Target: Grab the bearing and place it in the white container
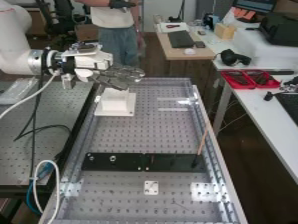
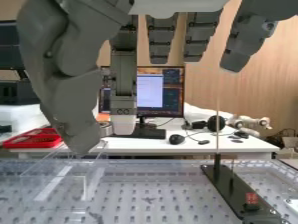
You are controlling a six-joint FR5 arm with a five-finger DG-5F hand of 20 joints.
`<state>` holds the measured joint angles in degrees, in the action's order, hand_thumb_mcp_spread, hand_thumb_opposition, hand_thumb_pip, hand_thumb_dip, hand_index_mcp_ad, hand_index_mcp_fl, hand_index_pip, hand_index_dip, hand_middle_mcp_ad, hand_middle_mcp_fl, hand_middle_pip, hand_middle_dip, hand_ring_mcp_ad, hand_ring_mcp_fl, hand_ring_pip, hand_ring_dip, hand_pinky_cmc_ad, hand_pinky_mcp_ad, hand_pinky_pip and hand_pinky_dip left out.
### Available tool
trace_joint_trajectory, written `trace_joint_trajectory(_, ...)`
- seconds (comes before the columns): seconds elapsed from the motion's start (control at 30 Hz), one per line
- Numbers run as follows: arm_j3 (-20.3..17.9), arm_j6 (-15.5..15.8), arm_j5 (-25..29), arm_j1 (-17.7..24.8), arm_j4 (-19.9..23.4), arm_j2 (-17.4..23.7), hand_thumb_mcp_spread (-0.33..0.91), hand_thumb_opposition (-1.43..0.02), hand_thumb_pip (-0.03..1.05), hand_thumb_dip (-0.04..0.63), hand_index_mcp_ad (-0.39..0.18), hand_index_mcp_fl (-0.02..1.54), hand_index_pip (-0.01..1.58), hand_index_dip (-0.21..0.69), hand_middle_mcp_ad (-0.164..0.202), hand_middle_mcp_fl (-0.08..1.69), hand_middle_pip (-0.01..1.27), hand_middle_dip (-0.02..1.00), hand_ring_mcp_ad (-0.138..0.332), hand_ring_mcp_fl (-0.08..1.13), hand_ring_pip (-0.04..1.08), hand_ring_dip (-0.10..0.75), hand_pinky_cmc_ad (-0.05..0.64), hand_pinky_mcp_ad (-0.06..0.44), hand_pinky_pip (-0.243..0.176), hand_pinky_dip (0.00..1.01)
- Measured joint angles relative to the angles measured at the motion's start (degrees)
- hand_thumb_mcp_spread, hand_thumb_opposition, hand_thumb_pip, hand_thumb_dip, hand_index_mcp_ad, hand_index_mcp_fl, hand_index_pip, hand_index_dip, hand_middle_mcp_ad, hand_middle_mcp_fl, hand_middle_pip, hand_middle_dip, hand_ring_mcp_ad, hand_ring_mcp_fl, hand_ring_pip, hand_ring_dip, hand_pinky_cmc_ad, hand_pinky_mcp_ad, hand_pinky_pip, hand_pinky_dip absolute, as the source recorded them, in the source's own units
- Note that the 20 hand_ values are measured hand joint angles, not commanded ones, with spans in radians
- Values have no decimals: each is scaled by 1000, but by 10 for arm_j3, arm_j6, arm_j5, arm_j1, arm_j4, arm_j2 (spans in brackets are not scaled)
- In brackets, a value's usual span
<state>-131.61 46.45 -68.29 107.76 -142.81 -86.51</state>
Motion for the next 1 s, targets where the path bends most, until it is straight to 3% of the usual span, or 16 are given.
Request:
trace_joint_trajectory(0.6,-41,-31,88,121,18,4,440,-843,527,222,-112,412,1346,96,45,-5,138,140,129,0,98,35,363,276,-75,176)
trace_joint_trajectory(1.0,-47,-53,133,168,63,-56,440,-843,527,222,-112,419,1330,99,40,-5,136,138,122,0,98,35,367,278,-75,176)
